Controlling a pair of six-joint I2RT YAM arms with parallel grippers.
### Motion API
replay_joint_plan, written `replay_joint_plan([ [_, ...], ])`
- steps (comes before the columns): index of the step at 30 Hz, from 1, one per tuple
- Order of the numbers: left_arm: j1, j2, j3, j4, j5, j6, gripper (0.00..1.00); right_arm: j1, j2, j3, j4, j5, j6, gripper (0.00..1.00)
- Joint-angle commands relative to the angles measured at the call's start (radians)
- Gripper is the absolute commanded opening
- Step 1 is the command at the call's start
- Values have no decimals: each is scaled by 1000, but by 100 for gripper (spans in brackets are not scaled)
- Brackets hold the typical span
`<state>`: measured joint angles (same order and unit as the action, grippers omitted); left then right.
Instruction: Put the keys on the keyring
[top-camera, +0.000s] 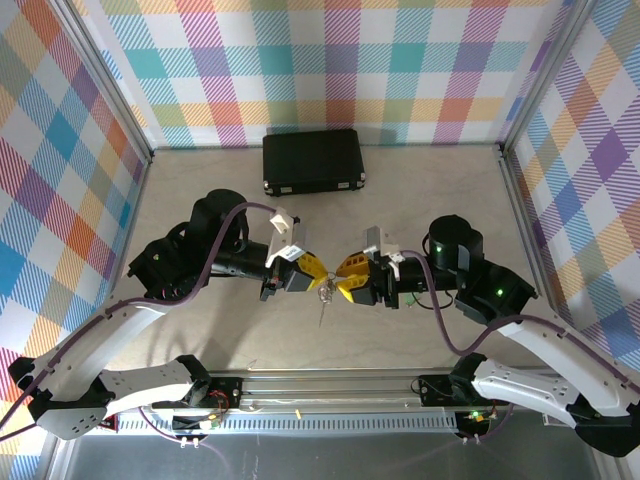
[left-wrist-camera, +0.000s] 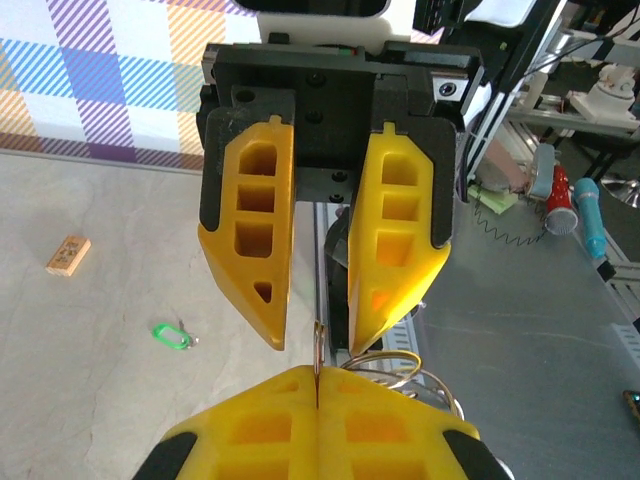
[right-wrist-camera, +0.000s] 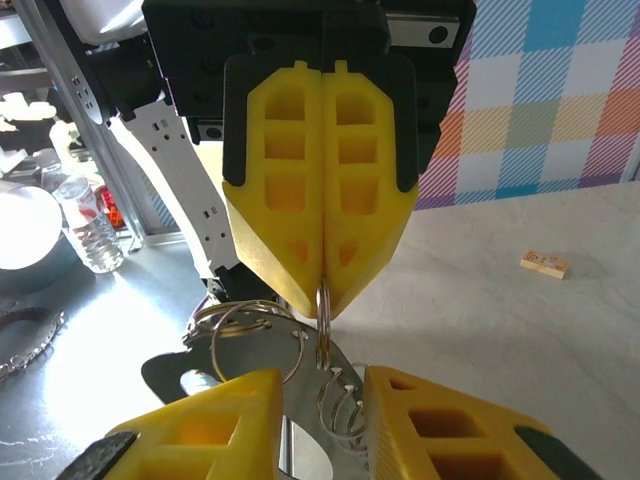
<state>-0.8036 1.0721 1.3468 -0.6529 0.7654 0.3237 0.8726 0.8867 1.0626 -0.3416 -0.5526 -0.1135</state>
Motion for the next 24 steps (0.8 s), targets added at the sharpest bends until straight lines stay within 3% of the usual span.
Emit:
replay_joint_plan([
  [1,-5,3,38,-29,-2,34,0,13,0,33,-2,11,-30,28],
  [15,-5,9,39,-65,-8,65,0,42,42,50,-15,60,-37,24],
  [24,-5,4,41,-73,-13,67,0,66,62,76,-68,97,-63,1],
])
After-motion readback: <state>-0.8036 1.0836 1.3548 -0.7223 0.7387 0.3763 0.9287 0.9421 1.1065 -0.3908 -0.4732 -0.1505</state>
